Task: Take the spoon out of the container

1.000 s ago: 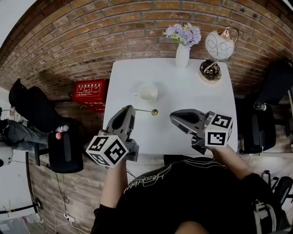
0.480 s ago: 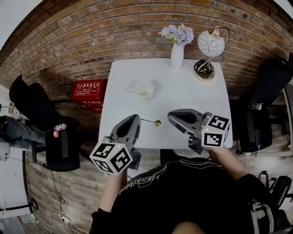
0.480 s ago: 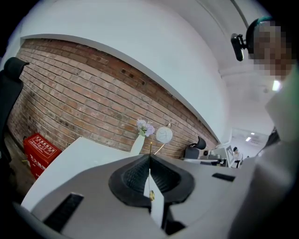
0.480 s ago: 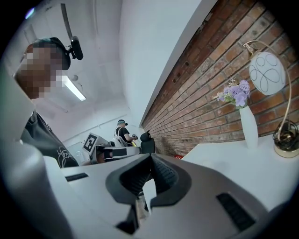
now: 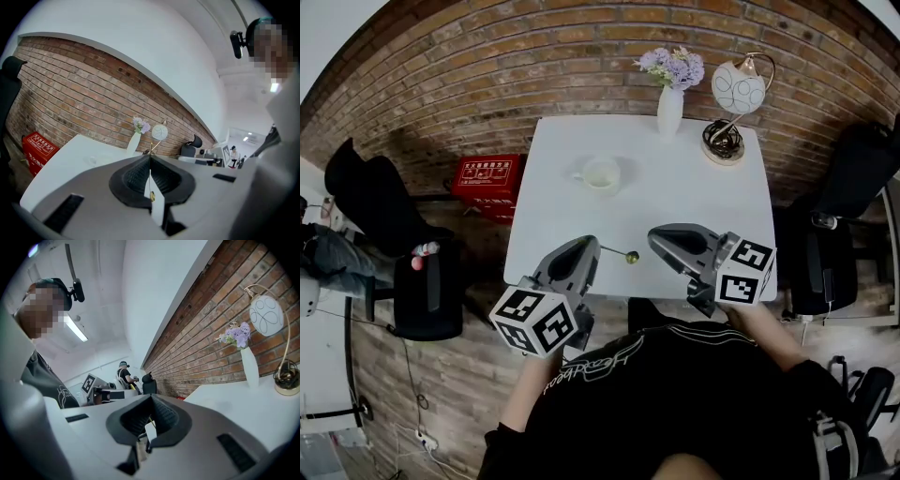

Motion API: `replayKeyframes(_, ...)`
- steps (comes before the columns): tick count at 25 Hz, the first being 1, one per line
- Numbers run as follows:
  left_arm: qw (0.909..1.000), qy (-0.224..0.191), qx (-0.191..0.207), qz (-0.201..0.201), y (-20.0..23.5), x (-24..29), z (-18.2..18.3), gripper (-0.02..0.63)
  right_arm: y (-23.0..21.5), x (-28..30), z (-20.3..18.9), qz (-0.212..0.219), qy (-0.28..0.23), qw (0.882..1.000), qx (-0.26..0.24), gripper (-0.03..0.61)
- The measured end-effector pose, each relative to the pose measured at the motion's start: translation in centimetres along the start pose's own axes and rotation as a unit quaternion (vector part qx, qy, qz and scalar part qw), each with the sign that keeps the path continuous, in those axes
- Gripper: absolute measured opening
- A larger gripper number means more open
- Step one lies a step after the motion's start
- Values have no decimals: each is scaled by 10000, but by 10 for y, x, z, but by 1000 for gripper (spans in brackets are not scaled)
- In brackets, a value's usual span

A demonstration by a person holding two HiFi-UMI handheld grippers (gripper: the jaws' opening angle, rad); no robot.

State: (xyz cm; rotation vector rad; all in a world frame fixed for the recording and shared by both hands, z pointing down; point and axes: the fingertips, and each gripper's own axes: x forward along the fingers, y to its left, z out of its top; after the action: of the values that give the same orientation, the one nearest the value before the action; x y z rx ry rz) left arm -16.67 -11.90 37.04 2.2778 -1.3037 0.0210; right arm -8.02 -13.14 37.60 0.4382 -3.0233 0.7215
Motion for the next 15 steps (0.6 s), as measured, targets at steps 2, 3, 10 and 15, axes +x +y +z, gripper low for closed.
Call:
replayKeyframes(2,10000,0,-14,3,0,0,0,8,1,0,1,7,-20,10000,23,-3)
replayKeyframes(3,10000,-2,-23,-2,0,0,0,7,1,0,1,5,-25,10000,34,-3)
replayKeyframes(10,9999,16,-112,-12,4,1,1,8,-4,0,0,-27,-37,9998,217,-3)
replayKeyframes(15,10000,17,-78,-32,3,2,6,7,-6,2,7,-6,-59,9998,199,-3)
